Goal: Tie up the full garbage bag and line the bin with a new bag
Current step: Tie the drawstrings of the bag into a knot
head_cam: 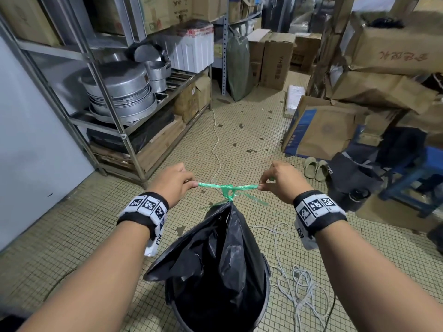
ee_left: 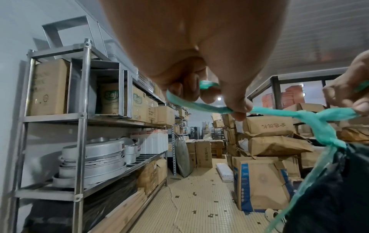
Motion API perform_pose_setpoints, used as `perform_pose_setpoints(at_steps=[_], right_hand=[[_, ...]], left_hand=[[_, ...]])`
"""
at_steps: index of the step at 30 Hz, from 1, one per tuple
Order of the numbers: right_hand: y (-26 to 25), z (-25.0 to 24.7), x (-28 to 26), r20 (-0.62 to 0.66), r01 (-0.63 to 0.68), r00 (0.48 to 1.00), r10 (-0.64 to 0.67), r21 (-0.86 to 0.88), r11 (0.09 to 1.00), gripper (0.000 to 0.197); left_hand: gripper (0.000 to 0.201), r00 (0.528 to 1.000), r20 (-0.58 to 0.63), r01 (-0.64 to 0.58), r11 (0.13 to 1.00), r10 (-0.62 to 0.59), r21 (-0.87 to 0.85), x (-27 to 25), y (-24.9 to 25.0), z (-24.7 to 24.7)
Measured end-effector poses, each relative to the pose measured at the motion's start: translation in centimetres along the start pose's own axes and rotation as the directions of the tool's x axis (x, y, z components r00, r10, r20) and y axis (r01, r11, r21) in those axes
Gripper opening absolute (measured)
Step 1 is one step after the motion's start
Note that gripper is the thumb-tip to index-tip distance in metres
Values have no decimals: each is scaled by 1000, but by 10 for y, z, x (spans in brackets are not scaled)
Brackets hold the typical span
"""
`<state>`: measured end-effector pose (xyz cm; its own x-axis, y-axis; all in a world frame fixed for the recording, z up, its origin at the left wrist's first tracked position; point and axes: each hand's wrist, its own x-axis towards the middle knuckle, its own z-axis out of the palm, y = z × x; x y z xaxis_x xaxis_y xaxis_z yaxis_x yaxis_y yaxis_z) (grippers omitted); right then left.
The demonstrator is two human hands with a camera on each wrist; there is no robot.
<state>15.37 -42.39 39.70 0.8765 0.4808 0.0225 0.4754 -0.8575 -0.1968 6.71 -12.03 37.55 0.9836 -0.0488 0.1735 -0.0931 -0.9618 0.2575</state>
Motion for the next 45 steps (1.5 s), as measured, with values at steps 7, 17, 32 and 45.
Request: perform_pose_setpoints(at_steps=[7, 17, 32, 45], right_hand=[[0, 1, -8, 88, -58, 994, 59, -20, 998, 16], [22, 9, -25, 165, -179, 971, 175, 13, 984, 6], [26, 33, -23, 75, -188, 976, 204, -186, 964, 18], [-68, 55, -13, 210, 575, 818, -536, -301, 760, 50]], left_hand=[[21, 999, 8, 48, 998, -47, -35, -14, -6, 12], [19, 991, 50, 127, 991, -126, -36, -29, -19, 29], [13, 981, 68, 180, 983, -181, 29, -39, -22, 31], [21, 932, 65, 342, 926, -355, 160, -64, -2, 0]])
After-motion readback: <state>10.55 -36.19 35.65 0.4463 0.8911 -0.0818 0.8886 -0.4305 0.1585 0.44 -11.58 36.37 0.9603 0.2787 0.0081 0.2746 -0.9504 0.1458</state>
